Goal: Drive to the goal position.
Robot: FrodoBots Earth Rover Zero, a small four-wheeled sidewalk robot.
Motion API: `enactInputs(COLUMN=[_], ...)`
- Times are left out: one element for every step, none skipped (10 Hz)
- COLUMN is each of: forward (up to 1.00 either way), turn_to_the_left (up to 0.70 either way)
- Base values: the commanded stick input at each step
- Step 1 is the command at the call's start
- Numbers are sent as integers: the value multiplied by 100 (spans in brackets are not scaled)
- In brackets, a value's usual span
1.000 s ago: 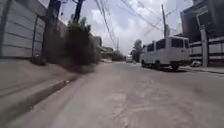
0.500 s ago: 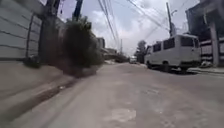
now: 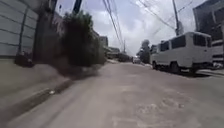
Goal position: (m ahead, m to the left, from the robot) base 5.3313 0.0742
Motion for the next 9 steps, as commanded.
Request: enactInputs(forward=[100, 100, 100, 100, 100, 100, 100, 100, 100], turn_to_the_left=[0, 0, 0, 0, 0, 0, 0, 0, 0])
